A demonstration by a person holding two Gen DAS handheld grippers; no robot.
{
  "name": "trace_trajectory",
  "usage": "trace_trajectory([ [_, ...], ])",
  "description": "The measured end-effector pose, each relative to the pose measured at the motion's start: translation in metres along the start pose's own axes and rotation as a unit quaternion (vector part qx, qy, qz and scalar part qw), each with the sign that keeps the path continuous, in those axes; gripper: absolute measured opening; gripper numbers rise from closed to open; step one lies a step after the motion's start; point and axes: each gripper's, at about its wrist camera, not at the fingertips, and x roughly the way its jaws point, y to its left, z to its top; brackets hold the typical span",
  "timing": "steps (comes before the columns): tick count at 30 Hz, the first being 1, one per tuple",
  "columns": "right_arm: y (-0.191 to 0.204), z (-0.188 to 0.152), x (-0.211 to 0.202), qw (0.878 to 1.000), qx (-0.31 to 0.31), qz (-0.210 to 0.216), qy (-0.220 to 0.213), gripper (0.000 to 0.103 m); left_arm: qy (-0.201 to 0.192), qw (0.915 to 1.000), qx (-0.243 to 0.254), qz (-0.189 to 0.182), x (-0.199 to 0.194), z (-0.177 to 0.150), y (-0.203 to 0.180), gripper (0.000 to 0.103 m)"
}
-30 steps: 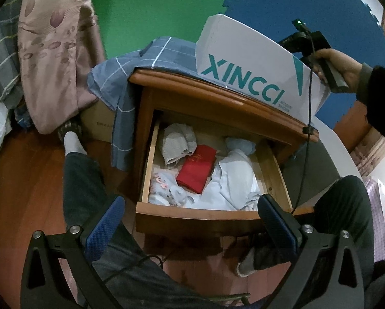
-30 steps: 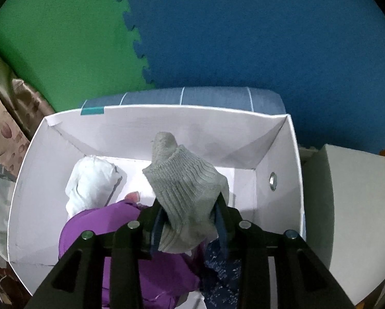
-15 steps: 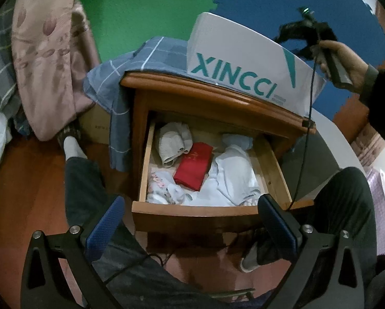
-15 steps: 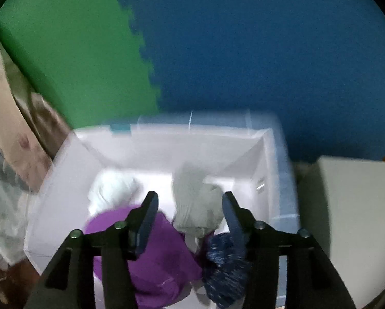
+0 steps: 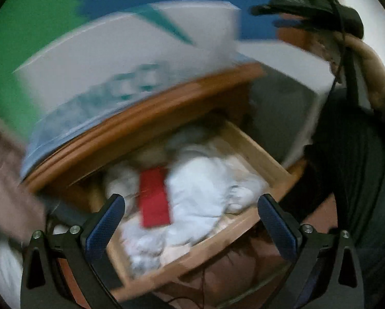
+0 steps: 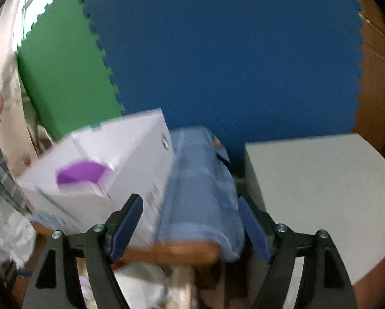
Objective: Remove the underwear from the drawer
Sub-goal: 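Withdraw the right gripper while lowering the left gripper into the drawer, then grasp a long white garment in the drawer with the left gripper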
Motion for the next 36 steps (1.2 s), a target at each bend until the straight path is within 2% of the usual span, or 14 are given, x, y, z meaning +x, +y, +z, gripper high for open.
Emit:
trace_trajectory([
  [4, -0.009, -0.014, 0.000, 1.000, -0.002, 0.009, 0.003, 0.078, 0.044, 0.9970, 0.047, -0.043, 0.052, 0.029, -0.025, 0.101],
  [7, -0.005, -0.016, 0.004, 1.000, -0.005, 0.019, 0.005, 0.079, 0.080, 0.9929, 0.069, -0.055, 0.093, 0.043, -0.036, 0.093],
  [9, -0.004, -0.018, 0.010, 1.000, -0.006, 0.023, 0.021, 0.079, 0.094, 0.9917, 0.076, -0.044, 0.112, 0.047, -0.037, 0.086],
  [12, -0.004, -0.022, 0.005, 0.999, -0.008, 0.025, 0.020, 0.079, 0.121, 0.9894, 0.060, -0.052, 0.137, 0.051, -0.034, 0.085],
  [15, -0.004, -0.024, 0.005, 0.999, -0.008, 0.033, 0.019, 0.079, 0.142, 0.9856, 0.083, -0.040, 0.154, 0.050, -0.042, 0.081],
  [19, -0.002, -0.024, 0.006, 0.999, -0.007, 0.041, 0.025, 0.079, 0.167, 0.9801, 0.101, 0.036, 0.174, 0.043, -0.040, 0.082],
  [21, 0.000, -0.024, 0.005, 0.999, -0.009, 0.045, 0.024, 0.079, 0.167, 0.9721, 0.126, 0.107, 0.185, 0.034, -0.035, 0.082],
  [22, 0.001, -0.024, 0.005, 0.999, -0.010, 0.047, 0.023, 0.079, 0.164, 0.9685, 0.144, 0.120, 0.190, 0.030, -0.035, 0.082],
  [26, 0.003, -0.025, 0.006, 0.998, -0.016, 0.050, 0.027, 0.079, 0.183, 0.9684, 0.148, 0.083, 0.206, 0.025, -0.034, 0.103],
  [29, 0.003, -0.026, 0.009, 0.998, -0.017, 0.050, 0.033, 0.079, 0.231, 0.9616, 0.137, 0.056, 0.227, 0.025, -0.026, 0.102],
  [33, 0.007, -0.027, 0.011, 0.998, -0.024, 0.050, 0.038, 0.079, 0.256, 0.9552, 0.139, 0.052, 0.244, 0.020, -0.015, 0.102],
  [34, 0.008, -0.027, 0.012, 0.998, -0.026, 0.051, 0.039, 0.079, 0.255, 0.9565, 0.137, 0.040, 0.245, 0.018, -0.013, 0.098],
  [35, 0.009, -0.028, 0.013, 0.997, -0.029, 0.054, 0.042, 0.079, 0.251, 0.9578, 0.136, 0.032, 0.244, 0.019, -0.013, 0.078],
  [36, 0.010, -0.029, 0.013, 0.997, -0.032, 0.054, 0.044, 0.079, 0.245, 0.9597, 0.136, 0.021, 0.241, 0.020, -0.014, 0.048],
])
